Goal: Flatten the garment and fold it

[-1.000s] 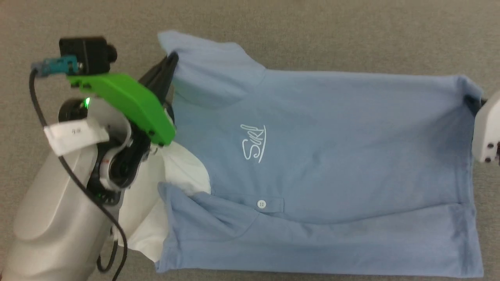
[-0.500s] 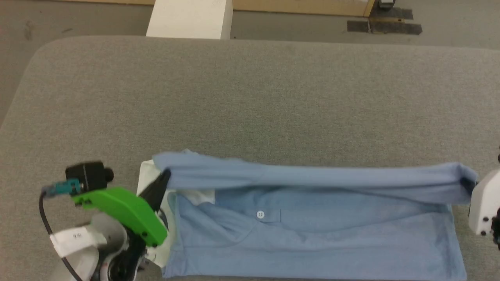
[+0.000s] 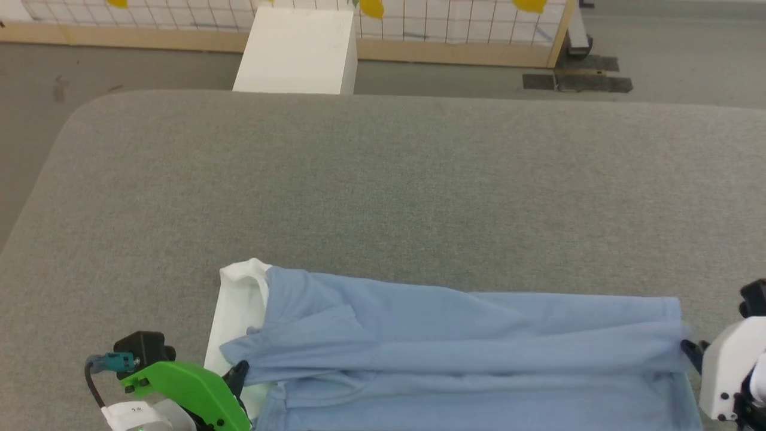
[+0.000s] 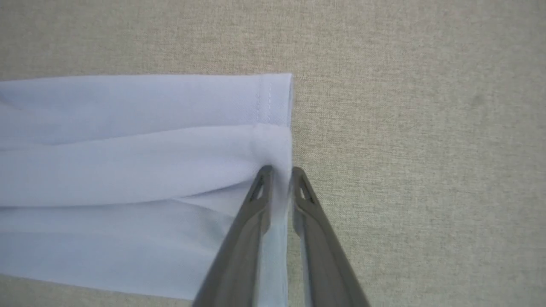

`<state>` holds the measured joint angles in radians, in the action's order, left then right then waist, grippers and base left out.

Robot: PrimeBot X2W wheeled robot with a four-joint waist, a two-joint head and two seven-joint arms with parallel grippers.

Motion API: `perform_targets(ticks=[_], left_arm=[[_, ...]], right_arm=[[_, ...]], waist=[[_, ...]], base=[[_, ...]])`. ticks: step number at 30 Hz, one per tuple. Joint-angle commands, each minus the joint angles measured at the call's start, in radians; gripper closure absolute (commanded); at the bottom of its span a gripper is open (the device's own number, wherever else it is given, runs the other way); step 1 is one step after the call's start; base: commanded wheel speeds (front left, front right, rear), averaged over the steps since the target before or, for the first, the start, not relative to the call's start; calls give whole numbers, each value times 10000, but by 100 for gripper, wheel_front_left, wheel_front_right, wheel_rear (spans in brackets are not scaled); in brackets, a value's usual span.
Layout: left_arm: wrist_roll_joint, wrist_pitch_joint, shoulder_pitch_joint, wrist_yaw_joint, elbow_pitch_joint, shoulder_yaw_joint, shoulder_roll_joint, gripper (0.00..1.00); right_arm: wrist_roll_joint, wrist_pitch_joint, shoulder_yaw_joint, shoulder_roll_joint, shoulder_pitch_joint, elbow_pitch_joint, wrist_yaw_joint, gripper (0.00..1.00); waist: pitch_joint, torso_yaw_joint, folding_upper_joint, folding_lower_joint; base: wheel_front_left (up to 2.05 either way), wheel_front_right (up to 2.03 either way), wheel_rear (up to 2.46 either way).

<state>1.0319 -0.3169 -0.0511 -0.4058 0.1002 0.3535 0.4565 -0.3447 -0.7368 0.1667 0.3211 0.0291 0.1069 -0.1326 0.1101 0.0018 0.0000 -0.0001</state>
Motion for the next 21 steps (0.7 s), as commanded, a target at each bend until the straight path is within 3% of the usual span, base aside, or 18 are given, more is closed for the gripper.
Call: perform_targets(ticks=[1, 6, 9, 17, 21], left_arm=[[-2, -43, -123, -96, -42, -40, 65, 0], [-440, 498, 88, -253, 204, -331, 282, 0], [-1099, 1478, 352, -234, 462, -680, 499, 0], [-3374, 5299, 1167, 635, 216, -932, 562, 0], [-4361, 5749, 1428, 754, 82, -1089, 167, 0]], right_arm=[[-45, 148, 128, 21, -167, -127, 19, 0], [-349, 248, 673, -196, -420, -854, 19, 0], [-429, 74, 949, -294, -466, -1337, 19, 0], [-29, -455, 447, -339, -195, -869, 19, 0], [98, -253, 131, -433, 51, -206, 19, 0]], waist=[[-174, -46, 0, 1], [-485, -80, 0, 1], [-536, -137, 0, 1], [-14, -129, 0, 1], [374, -21, 0, 1]], base=[[0, 0, 0], [0, 0, 0], [0, 0, 0], [0, 0, 0], [0, 0, 0]])
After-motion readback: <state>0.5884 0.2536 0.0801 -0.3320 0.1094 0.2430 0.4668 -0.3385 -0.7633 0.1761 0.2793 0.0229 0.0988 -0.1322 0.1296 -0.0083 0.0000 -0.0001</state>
